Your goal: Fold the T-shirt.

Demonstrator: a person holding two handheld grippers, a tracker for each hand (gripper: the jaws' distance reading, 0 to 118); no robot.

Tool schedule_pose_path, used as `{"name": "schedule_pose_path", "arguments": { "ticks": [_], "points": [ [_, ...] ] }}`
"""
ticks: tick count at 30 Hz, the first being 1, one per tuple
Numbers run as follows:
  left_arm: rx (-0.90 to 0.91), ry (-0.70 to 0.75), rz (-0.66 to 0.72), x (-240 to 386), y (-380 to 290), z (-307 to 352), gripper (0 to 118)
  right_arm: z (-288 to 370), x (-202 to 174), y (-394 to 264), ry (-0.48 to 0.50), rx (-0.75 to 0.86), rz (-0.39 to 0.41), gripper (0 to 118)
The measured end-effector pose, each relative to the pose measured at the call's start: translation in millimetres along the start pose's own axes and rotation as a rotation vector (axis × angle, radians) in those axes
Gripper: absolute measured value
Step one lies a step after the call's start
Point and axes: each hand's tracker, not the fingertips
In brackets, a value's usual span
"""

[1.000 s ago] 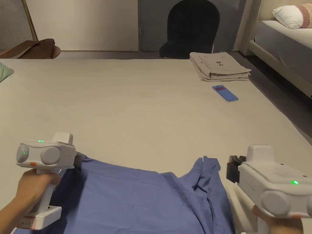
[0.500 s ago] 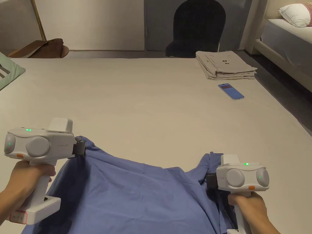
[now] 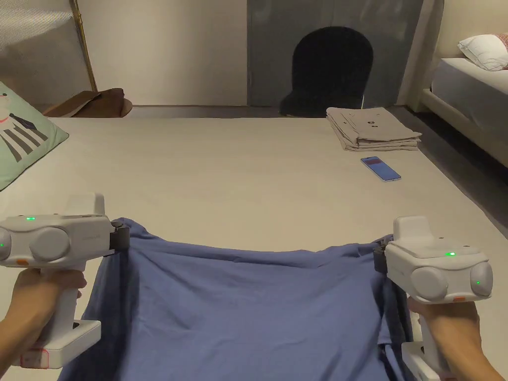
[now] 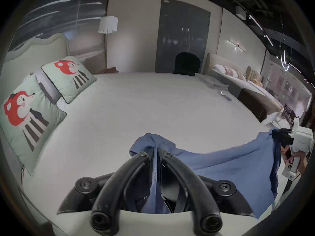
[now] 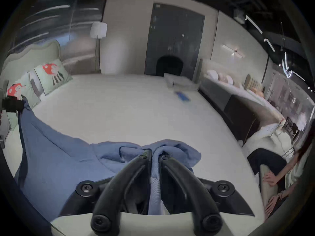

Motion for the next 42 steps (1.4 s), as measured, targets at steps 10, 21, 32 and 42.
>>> {"name": "schedule_pose_path", "arguments": {
  "ticks": [10, 21, 32, 42],
  "points": [
    [0.323, 0.101, -0.015, 0, 106, 95, 2, 81, 0, 142, -0.006, 0.469, 0.03, 5],
    [0.612, 0.213, 0.002, 8, 232, 145, 2, 107, -2, 276, 0.009, 0.698, -0.046, 5],
    [0.654, 0.293, -0.02, 6, 263, 80, 2, 47, -2, 309, 0.057, 0.718, -0.07, 5],
    [0.444, 0.293, -0.063, -12, 178, -44, 2, -65, -8, 216, 0.145, 0.482, -0.112, 5]
  ]
}}
